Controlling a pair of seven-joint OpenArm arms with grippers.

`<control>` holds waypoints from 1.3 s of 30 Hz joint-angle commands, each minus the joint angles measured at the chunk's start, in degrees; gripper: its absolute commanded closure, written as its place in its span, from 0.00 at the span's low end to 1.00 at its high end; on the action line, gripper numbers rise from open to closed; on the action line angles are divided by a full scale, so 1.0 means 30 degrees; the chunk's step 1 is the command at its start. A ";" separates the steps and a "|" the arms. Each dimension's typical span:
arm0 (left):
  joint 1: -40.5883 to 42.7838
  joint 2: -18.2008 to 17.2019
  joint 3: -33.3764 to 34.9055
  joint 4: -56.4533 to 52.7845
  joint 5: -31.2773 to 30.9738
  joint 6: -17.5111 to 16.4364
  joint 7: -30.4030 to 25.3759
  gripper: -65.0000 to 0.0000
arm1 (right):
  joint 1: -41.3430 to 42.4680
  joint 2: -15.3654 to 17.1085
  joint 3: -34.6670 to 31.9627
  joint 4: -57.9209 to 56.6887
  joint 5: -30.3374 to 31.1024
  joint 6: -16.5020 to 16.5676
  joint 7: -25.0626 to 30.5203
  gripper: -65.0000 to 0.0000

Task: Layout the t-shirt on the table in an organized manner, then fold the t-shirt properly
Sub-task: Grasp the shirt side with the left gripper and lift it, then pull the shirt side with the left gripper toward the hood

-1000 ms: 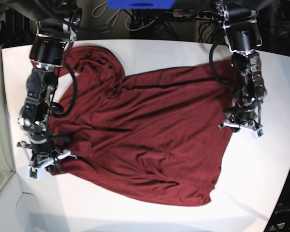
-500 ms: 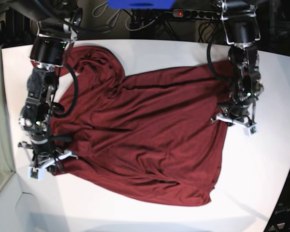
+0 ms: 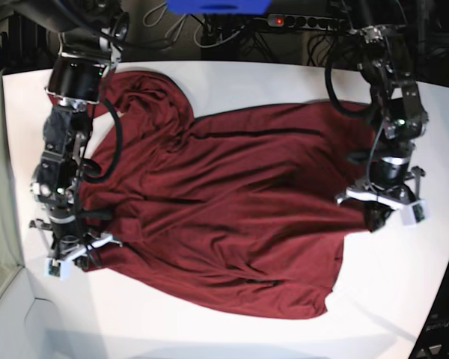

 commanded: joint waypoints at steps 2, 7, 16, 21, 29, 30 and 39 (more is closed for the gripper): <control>0.0651 0.0176 -0.0015 0.1029 -0.0025 -0.0025 -0.0329 1.00 | 0.0489 0.0066 -0.0051 0.0302 0.0028 -0.0031 0.0552 1.00; 0.2966 0.0381 -0.0044 0.2846 -0.0025 -0.0025 -0.0505 1.00 | 0.0489 0.0037 -0.0051 0.0302 0.0028 -0.0031 0.0522 1.00; 0.4754 -0.0029 -0.0132 0.3051 -0.4831 0.0063 -0.0534 1.00 | 0.0460 0.0007 -0.0051 0.0302 0.0028 -0.0031 0.0522 1.00; 0.5721 0.0059 -0.0015 0.3080 -0.7937 0.0063 -0.0359 1.00 | 0.0402 0.0007 -0.0051 0.0361 0.0028 -0.0031 0.0522 1.00; 0.8358 -0.0205 -0.0015 0.3109 -1.2040 0.0004 -0.0329 1.00 | 0.0402 0.0007 -0.0051 0.0332 0.0028 -0.0031 0.0522 1.00; 0.8622 -0.0498 -0.0044 0.3109 -1.2479 0.0004 -0.0329 1.00 | 0.0402 0.0007 -0.0051 0.0332 0.0028 -0.0031 0.0522 1.00; 1.0644 -0.3458 -0.0044 0.3080 -1.6347 0.0004 -0.0329 1.00 | 0.0460 0.0007 -0.0051 0.0302 0.0028 -0.0031 0.0522 1.00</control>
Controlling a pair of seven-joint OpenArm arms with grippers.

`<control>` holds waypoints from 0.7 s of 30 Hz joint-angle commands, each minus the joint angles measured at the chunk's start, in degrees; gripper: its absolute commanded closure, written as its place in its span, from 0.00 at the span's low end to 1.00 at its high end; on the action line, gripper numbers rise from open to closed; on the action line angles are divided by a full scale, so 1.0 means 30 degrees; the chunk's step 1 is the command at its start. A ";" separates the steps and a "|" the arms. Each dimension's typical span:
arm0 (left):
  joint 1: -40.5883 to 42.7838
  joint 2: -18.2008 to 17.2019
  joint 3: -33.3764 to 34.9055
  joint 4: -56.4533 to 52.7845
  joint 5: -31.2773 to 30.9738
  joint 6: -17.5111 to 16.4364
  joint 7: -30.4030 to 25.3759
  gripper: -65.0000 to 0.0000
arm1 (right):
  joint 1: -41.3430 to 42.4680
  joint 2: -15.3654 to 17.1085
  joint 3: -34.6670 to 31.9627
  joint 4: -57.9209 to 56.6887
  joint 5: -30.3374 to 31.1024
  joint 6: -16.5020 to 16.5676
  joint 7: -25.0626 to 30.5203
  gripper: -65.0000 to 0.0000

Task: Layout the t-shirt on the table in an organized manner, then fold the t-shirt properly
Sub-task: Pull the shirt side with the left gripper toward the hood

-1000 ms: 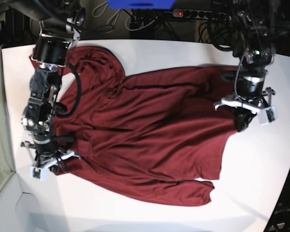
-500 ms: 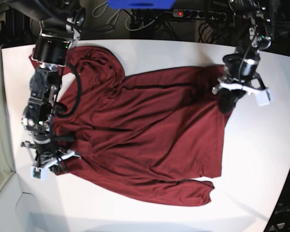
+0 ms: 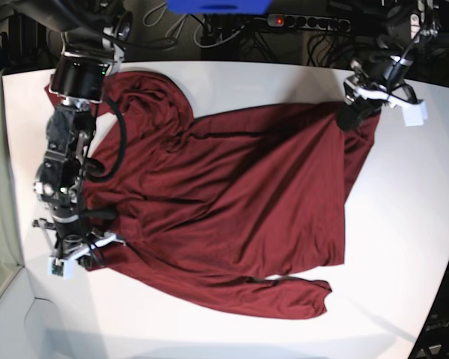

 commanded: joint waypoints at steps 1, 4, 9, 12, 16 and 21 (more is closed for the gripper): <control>0.0153 -0.0216 -0.0081 0.0341 -0.0939 -0.0040 -0.0293 1.00 | 0.0518 0.0080 -0.0014 0.0317 0.0021 -0.0031 0.0522 1.00; 0.0739 -0.0128 -0.0081 0.0370 -0.0968 -0.0069 -0.0293 1.00 | 0.0518 -0.0213 -0.0044 0.0317 0.0021 -0.0031 0.0522 1.00; 0.0798 -0.0187 0.0505 0.0370 -0.0968 -0.0069 0.1641 1.00 | 0.0518 -0.0301 -0.0044 0.0317 0.0021 -0.0031 0.0522 1.00; 0.0622 -0.0069 0.0857 0.0253 -0.0821 -0.0069 0.3224 1.00 | 0.0548 -0.0301 -0.0044 0.0317 0.0021 -0.0031 0.0522 1.00; 0.0476 -0.0069 0.0857 0.0253 -0.0821 -0.0069 0.3810 1.00 | 0.0548 -0.0301 -0.0044 0.0317 0.0021 -0.0031 0.0522 1.00; -0.0345 -0.0509 0.0798 -0.0128 -0.0763 -0.0069 0.6095 1.00 | 0.0548 -0.0301 -0.0044 0.0317 0.0021 -0.0031 0.0522 1.00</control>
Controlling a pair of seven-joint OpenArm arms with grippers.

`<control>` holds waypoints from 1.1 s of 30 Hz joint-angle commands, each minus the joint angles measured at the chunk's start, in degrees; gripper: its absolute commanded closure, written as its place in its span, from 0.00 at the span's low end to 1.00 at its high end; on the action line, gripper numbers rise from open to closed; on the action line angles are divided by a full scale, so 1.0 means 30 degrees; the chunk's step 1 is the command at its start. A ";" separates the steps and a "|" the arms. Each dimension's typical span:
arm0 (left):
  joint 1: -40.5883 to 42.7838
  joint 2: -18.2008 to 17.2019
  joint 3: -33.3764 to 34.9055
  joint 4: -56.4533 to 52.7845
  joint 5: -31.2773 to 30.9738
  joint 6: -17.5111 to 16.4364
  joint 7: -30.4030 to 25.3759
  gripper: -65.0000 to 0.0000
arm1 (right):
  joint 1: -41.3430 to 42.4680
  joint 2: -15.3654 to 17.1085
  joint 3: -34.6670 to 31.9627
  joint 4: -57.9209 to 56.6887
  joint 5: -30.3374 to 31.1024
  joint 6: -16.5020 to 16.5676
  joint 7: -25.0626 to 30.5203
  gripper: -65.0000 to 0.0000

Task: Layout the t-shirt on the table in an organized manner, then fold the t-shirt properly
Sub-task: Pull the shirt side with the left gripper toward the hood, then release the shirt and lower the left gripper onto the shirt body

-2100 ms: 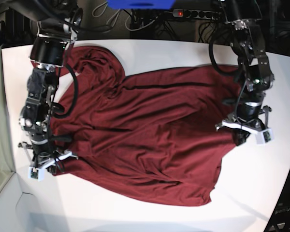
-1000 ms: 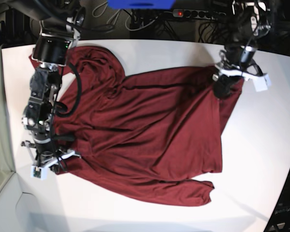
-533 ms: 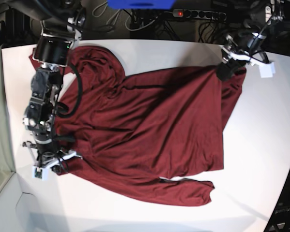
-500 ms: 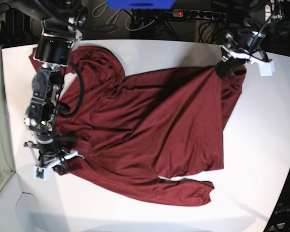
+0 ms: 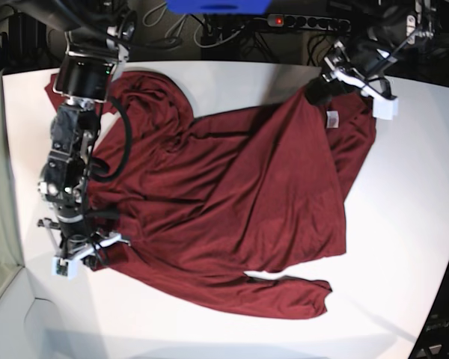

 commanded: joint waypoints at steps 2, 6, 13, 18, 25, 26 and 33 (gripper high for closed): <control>-0.0127 -0.0255 -0.0091 0.0185 -0.0251 -0.0025 0.0818 1.00 | 0.0533 0.0114 -0.0154 0.0317 0.0028 -0.0031 0.0573 1.00; -0.0538 -0.0137 -0.0003 0.0126 0.2035 -0.0025 0.1844 1.00 | 0.0533 0.0144 -0.0535 0.0376 0.0028 -0.0031 0.0573 1.00; -0.1534 -0.0255 0.1843 -0.0021 0.6314 -0.0025 0.4188 1.00 | 0.0563 0.0114 -0.0535 0.0376 0.0028 -0.0031 0.0573 1.00; -0.1622 -0.0284 0.2342 0.0067 0.8629 -0.0025 0.4598 1.00 | 0.0563 0.0114 -0.0799 0.0376 0.0028 -0.0031 0.0603 1.00; -0.1768 -0.0753 0.2254 0.0185 0.8658 -0.0025 0.4510 0.64 | 0.0563 0.0114 -0.0799 0.0376 0.0028 -0.0031 0.0603 1.00; -0.1768 -0.0899 0.2254 0.0185 0.8658 -0.0025 0.4452 0.58 | 0.0563 0.0114 -0.0799 0.0405 0.0028 -0.0031 0.0603 1.00; -0.3058 -0.0899 0.0876 0.0653 0.8629 -0.0025 0.4364 0.37 | 0.0563 0.0173 -0.0799 0.0405 0.0028 -0.0031 0.0603 1.00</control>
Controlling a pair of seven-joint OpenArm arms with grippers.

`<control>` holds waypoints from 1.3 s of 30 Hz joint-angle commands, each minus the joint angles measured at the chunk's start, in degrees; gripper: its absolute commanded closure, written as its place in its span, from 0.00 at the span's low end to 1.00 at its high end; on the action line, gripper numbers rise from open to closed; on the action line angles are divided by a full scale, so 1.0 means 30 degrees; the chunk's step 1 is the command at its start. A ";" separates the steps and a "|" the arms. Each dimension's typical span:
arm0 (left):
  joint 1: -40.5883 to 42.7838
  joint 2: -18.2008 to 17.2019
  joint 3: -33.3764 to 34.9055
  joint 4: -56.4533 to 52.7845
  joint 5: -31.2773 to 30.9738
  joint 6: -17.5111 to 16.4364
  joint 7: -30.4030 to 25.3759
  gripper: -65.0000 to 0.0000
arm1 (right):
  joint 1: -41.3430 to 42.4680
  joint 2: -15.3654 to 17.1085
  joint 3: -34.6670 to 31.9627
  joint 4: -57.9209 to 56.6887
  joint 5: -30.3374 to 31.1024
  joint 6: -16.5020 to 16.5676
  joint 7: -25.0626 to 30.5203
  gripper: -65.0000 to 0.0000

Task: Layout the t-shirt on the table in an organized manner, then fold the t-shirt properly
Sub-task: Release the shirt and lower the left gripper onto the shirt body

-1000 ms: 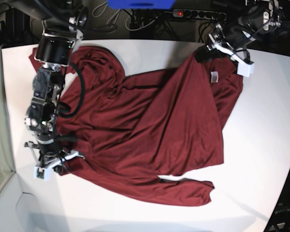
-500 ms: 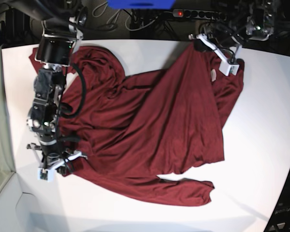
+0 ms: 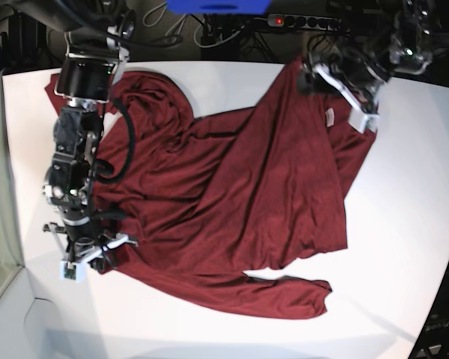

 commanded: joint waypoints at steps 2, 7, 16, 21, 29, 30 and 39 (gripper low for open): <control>-0.1082 -0.0104 -0.1132 0.0296 0.0053 0.0011 -0.0204 0.38 | 0.0512 0.0151 -0.0004 0.0339 0.0028 -0.0031 0.0515 1.00; -0.4774 0.1097 -0.3740 -0.0436 0.0288 0.0011 -0.0204 0.37 | 0.0512 0.0151 -0.0004 0.0368 0.0028 -0.0031 0.0515 1.00; -1.3419 0.1888 -0.3447 -1.1132 0.0346 0.0216 -0.1816 0.37 | 0.0512 0.0151 -0.0561 0.0310 0.0028 -0.0031 0.0515 1.00; -1.5060 0.1771 -0.1425 -1.5235 0.3130 0.0245 -0.6827 0.37 | 0.0512 0.0122 -0.0561 0.0398 0.0028 -0.0031 0.0515 1.00; -1.6906 0.1859 0.2179 -1.9513 0.7877 0.0070 -1.2746 0.37 | 0.0512 0.0093 -0.0561 0.0368 0.0028 -0.0031 0.0515 1.00; -1.7345 0.1859 0.2326 -2.0334 0.8200 0.0070 -1.3157 0.37 | 0.0512 0.0093 -0.0561 0.0368 0.0028 -0.0031 0.0515 1.00; -2.1096 0.1888 0.2678 -2.8187 0.8962 0.0011 -1.7054 0.38 | 0.0482 0.0093 -0.0591 0.0339 0.0028 -0.0031 0.0515 1.00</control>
